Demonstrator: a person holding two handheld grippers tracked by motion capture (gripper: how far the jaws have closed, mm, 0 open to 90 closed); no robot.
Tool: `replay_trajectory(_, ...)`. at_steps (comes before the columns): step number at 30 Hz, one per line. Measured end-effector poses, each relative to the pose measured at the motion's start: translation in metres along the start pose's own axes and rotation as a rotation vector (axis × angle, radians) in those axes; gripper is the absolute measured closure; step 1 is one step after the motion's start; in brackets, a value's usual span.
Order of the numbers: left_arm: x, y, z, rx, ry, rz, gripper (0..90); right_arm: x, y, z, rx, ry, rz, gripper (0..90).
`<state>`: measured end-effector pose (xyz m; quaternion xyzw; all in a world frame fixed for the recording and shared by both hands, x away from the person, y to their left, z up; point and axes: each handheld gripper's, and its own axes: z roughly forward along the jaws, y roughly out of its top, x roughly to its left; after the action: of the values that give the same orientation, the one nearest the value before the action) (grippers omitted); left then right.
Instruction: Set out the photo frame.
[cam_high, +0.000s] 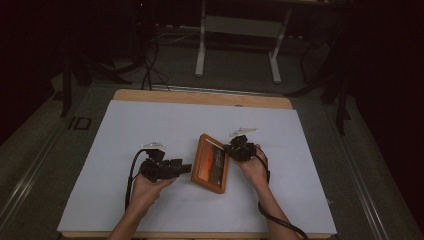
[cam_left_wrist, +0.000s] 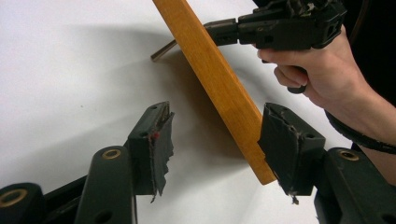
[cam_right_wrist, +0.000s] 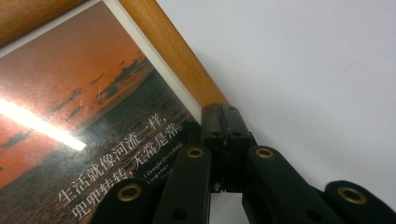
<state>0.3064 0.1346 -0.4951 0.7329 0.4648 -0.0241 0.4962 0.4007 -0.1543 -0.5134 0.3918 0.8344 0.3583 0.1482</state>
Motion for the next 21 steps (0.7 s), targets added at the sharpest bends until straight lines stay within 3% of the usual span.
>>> replay_trajectory(10,-0.013,-0.004,0.006,-0.006,0.000,0.008,34.3,-0.001,-0.001,0.000,-0.006,0.008,0.009,90.0)
replay_trajectory(21,-0.027,-0.013,0.033,0.053,-0.041,-0.004,34.9,-0.001,-0.001,0.000,-0.007,0.009,0.010,90.0)
